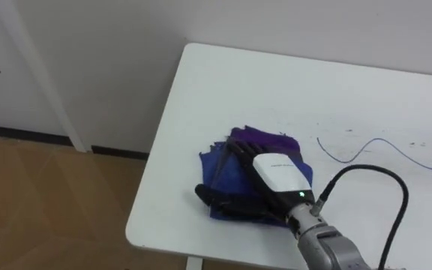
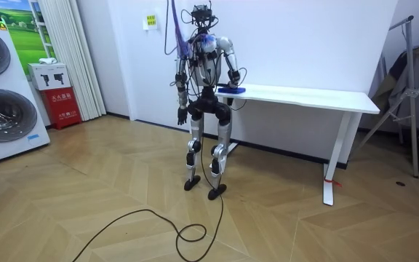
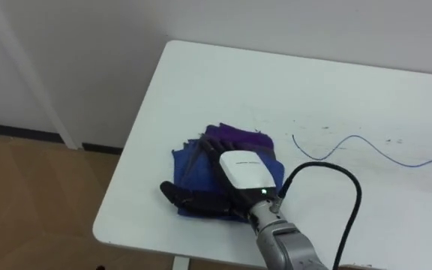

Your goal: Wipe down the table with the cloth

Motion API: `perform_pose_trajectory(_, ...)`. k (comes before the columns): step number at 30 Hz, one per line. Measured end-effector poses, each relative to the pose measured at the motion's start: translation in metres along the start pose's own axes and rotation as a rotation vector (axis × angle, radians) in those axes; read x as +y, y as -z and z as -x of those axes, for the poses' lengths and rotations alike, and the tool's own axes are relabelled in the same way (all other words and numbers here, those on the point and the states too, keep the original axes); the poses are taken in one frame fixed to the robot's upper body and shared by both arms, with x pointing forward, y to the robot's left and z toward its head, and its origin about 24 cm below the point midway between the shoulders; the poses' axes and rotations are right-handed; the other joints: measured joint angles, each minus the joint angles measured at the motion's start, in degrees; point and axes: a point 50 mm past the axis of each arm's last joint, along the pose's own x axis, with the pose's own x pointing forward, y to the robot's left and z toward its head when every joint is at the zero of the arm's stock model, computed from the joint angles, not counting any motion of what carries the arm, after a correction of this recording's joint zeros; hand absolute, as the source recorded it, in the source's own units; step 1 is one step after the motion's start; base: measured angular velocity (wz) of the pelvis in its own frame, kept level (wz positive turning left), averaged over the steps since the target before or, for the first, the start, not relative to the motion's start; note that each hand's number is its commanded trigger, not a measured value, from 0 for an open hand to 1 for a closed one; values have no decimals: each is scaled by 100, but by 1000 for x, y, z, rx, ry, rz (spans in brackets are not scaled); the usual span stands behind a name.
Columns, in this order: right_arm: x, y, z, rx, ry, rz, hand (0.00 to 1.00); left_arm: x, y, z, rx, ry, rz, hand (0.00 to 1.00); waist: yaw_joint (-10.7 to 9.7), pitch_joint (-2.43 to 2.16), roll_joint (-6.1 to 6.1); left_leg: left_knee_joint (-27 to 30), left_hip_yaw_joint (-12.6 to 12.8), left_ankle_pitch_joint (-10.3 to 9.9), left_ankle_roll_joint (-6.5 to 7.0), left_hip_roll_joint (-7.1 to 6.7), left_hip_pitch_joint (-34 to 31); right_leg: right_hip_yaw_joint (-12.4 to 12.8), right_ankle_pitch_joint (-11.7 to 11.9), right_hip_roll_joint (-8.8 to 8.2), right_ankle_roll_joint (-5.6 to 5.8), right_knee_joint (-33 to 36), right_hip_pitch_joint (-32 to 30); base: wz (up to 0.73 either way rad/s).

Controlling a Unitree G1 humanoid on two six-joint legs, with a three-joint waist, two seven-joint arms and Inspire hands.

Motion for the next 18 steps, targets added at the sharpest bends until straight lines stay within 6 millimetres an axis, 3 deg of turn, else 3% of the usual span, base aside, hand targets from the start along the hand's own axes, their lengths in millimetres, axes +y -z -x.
perform_pose_trajectory(10, 10, 35, 15, 135, 64, 36, 0, -5, 17, 4, 60, 15, 12, 0, -84, -7, 36, -5, -68, 24, 39, -70, 98, -37, 18, -53, 32, -82, 184, 5)
perform_pose_trajectory(18, 10, 45, 22, 197, 75, 6, 0, -6, 17, 5, 64, 23, 14, 0, -132, -42, 84, 20, -42, 30, 46, -61, 98, -30, 18, -46, 32, -69, 188, -2)
